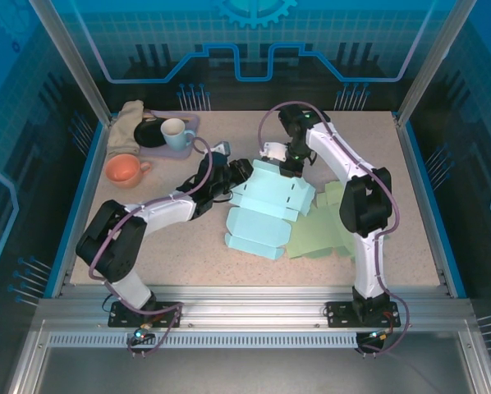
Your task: Fold the paper box
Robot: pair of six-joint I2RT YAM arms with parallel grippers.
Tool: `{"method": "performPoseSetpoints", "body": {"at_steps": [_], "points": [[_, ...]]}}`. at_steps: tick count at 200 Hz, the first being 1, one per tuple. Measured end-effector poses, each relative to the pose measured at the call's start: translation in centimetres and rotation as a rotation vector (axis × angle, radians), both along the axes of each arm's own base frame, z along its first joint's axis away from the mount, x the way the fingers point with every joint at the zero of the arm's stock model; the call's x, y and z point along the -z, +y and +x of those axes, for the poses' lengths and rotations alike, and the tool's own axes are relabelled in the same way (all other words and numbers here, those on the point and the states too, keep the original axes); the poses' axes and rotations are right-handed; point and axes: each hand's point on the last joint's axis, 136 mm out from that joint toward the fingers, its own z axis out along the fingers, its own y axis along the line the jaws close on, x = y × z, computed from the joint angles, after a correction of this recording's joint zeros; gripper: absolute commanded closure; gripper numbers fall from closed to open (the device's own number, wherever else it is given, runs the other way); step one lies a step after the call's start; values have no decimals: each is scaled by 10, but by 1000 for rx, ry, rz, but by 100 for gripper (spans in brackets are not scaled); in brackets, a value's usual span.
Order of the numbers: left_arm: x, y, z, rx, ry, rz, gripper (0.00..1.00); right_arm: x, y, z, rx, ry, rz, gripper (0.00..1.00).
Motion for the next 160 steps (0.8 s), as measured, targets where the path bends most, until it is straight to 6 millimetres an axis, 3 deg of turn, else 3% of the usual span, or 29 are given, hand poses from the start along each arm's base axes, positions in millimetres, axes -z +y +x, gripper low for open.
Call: {"method": "performPoseSetpoints", "body": {"at_steps": [108, 140, 160], "points": [[1, -19, 6, 73, -2, -41, 77, 0, -1, 0, 6, 10, 19, 100], [5, -9, 4, 71, -7, 19, 74, -1, -4, 1, 17, 15, 32, 100], [9, 10, 2, 61, -10, 81, 69, -1, -3, 1, 17, 18, 41, 100]]}}
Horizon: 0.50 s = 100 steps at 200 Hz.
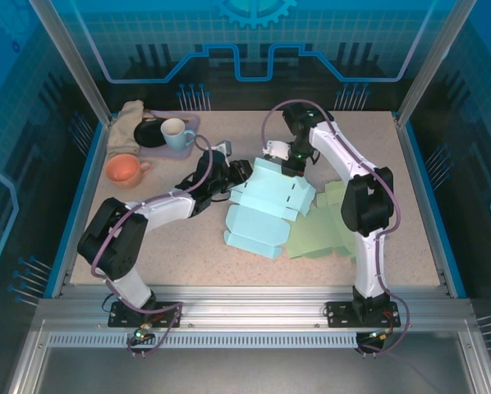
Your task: Fold the paper box
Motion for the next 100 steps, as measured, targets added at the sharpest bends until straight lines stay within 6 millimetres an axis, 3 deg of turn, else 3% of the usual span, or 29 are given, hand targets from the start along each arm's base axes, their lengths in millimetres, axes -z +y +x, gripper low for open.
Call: {"method": "performPoseSetpoints", "body": {"at_steps": [37, 100], "points": [[14, 26, 4, 9, 16, 78, 63, 0, 1, 0, -1, 2, 6, 100], [33, 20, -11, 109, 40, 113, 60, 0, 1, 0, -1, 2, 6, 100]]}}
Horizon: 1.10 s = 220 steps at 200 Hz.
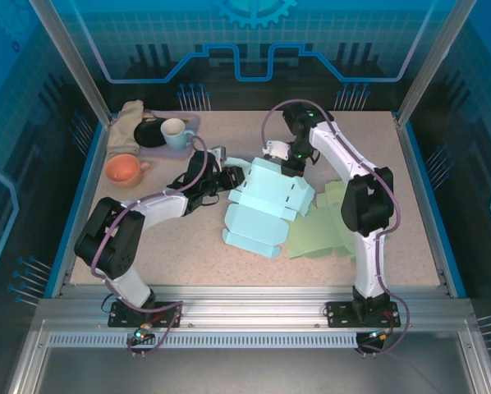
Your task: Fold the paper box
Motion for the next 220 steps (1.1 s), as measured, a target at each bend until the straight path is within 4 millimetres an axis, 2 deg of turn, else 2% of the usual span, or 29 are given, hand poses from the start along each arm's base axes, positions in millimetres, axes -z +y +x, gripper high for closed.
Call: {"method": "performPoseSetpoints", "body": {"at_steps": [48, 111, 160, 220], "points": [[24, 4, -16, 49, 26, 56, 60, 0, 0, 0, 0, 0, 0, 100], [26, 1, -20, 64, 30, 71, 61, 0, 0, 0, 2, 0, 1, 100], [32, -19, -43, 108, 87, 114, 63, 0, -4, 2, 21, 2, 1, 100], [25, -32, -45, 90, 116, 103, 66, 0, -7, 3, 32, 3, 1, 100]]}}
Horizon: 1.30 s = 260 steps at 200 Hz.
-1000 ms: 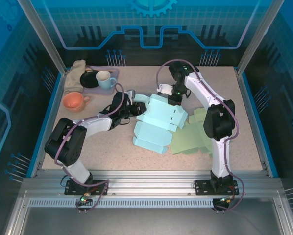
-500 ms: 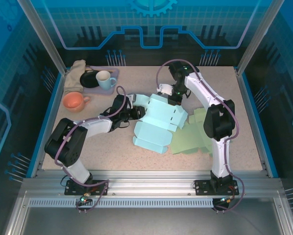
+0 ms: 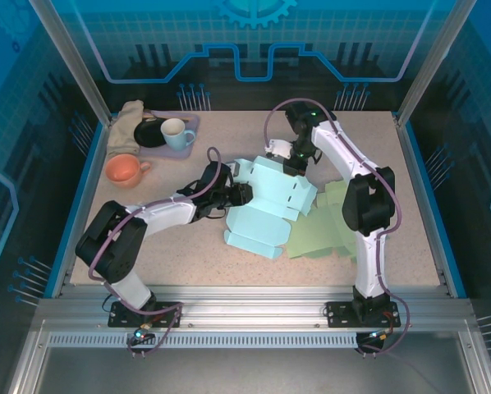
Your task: Fold the paper box
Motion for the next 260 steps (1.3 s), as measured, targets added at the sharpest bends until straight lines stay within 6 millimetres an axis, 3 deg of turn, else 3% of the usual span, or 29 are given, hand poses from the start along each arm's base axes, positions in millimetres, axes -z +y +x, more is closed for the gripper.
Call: {"method": "performPoseSetpoints", "body": {"at_steps": [57, 95, 133, 171, 203, 260], "points": [[19, -9, 12, -45, 62, -25, 67, 0, -1, 0, 1, -2, -6, 100], [17, -3, 22, -78, 61, -63, 66, 11, -3, 6, 4, -31, -17, 100], [8, 41, 22, -154, 29, -98, 66, 13, -4, 13, 2, -116, -15, 100], [5, 79, 9, -229, -1, -105, 66, -15, 3, 30, -6, -301, -38, 100], [-3, 104, -13, -296, -62, -83, 66, -31, 31, 37, -58, -433, -82, 100], [-46, 158, -45, -484, -277, -55, 65, -38, 88, 33, -164, -522, -158, 100]]}}
